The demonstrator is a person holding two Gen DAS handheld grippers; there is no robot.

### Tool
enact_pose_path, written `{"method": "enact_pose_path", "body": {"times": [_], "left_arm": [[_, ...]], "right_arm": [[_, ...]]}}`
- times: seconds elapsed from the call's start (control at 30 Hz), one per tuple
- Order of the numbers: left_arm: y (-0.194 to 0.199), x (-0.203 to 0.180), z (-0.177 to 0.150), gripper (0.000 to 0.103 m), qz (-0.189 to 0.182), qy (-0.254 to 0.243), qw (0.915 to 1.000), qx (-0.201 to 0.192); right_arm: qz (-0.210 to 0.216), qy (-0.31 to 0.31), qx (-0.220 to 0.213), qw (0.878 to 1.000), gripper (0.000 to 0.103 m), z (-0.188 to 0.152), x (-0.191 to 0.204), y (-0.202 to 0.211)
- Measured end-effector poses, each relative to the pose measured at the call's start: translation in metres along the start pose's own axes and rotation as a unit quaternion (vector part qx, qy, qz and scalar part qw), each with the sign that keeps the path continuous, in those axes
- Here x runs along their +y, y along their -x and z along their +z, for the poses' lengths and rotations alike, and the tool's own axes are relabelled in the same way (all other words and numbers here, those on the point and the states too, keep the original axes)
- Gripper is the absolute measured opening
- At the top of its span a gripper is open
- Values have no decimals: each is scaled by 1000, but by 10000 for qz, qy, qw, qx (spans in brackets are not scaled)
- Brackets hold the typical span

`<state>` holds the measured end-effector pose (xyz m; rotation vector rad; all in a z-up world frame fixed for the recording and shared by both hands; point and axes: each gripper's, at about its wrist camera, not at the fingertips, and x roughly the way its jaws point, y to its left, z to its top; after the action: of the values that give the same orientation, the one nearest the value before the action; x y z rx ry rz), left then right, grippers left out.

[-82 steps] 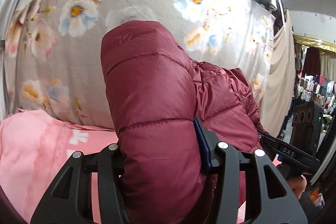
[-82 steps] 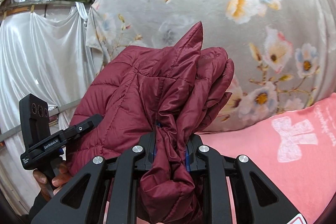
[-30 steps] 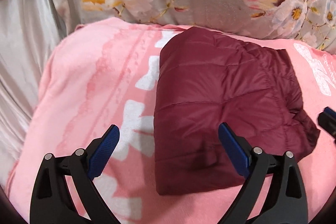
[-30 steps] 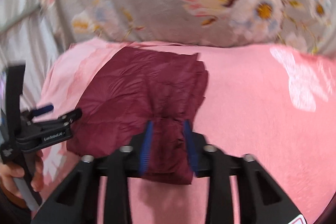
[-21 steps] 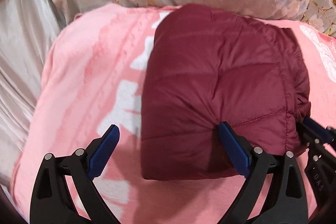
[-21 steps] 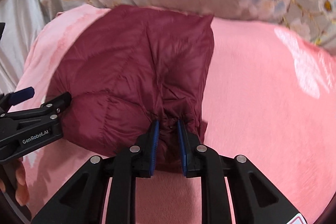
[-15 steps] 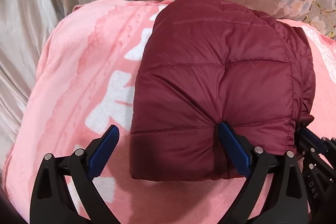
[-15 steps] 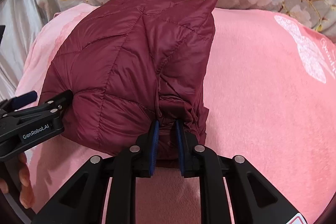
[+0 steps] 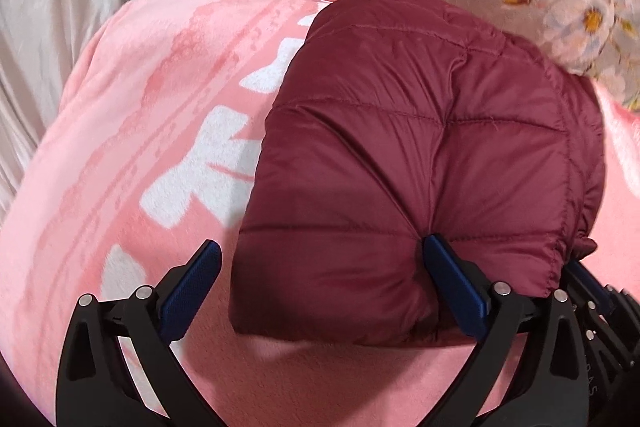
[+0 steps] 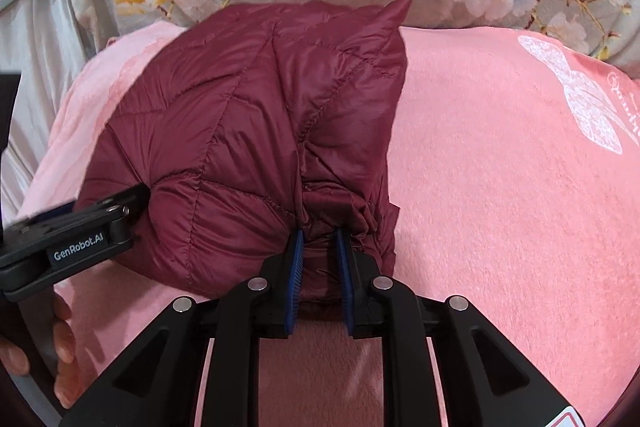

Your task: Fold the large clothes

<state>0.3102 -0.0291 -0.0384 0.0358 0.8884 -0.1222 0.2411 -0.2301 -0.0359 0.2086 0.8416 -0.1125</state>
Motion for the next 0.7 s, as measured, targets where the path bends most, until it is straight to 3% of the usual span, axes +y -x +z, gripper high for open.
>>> {"method": "enact_pose_path", "body": {"times": [0.13,0.2,0.33,0.7], "left_arm": [[20,2,-12,98,-175,28,9997,-153],[30,1,-20,98,-166,-48,9995,-256],[54,-8,-37,98,-115,-271,9988,-394],[107,-23,-75,98,84,-440,9967,-672]], "right_arm": [[44,-123,-160,9998,37,-8,-1,24],[-23,-114,-216,9997,55,-14,0,38],[-77,-78,-278,9996,57,-27,2,62],[-501,-40,-515,9974,77,-71,-4,110]]}}
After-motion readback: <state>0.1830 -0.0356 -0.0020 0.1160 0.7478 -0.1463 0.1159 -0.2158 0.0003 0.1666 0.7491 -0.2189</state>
